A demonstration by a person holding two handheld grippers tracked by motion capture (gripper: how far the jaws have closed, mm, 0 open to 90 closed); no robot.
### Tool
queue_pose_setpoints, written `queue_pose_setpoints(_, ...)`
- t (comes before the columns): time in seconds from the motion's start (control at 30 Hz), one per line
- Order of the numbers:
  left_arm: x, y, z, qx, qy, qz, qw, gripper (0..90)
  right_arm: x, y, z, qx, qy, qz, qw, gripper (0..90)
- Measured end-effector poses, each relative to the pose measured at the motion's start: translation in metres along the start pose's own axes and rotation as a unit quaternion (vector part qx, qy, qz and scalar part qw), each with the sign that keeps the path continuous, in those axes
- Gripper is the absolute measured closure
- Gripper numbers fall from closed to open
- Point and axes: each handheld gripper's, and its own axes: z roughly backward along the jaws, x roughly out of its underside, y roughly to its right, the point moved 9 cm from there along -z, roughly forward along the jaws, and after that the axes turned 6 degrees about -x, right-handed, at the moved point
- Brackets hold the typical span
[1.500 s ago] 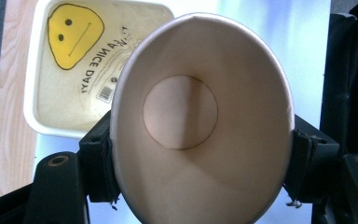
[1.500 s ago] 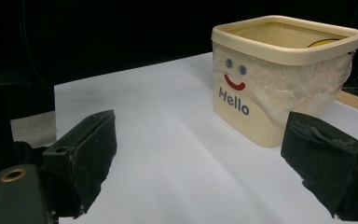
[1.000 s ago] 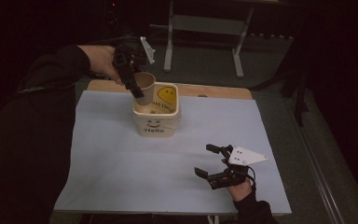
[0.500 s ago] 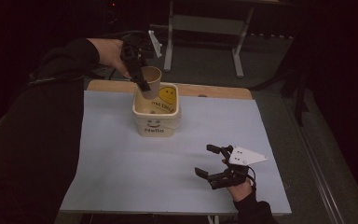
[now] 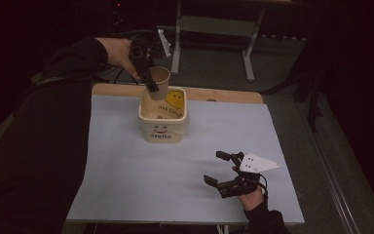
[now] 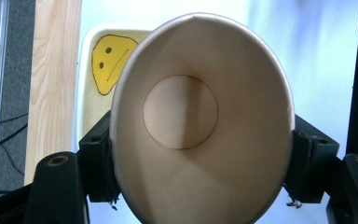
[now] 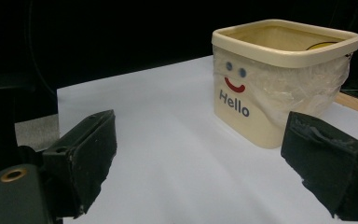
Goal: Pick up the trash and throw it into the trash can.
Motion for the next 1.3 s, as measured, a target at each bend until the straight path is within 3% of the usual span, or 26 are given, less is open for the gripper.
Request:
queue_pose_setpoints(0.6, -0.002, -0.009, -0.006, -0.011, -0.001, 0.003, 0.9999, 26.0, 0.000, 0.000, 0.001, -0.001, 0.001, 0.000, 1.0000, 10.3)
queue_pose_setpoints(0.67, -0.002, -0.011, -0.005, -0.007, 0.004, 0.013, 0.9999, 20.1, 0.000, 0.000, 0.001, -0.002, 0.001, 0.000, 1.0000, 10.3)
queue_pose_setpoints(0.77, 0.000, -0.012, -0.007, 0.001, -0.006, 0.026, 0.9996, 0.3, 0.000, -0.001, 0.001, -0.002, 0.001, 0.000, 1.0000, 10.3)
queue_pose_setpoints(1.0, 0.001, -0.013, -0.009, 0.000, -0.003, 0.043, 0.9991, 0.3, 0.000, -0.001, 0.000, -0.003, -0.001, 0.001, 1.0000, 10.3)
queue_pose_setpoints(1.3, 0.002, -0.008, -0.004, -0.009, 0.018, 0.050, 0.9986, 0.3, 0.000, -0.001, 0.000, -0.003, -0.001, 0.001, 1.0000, 10.3)
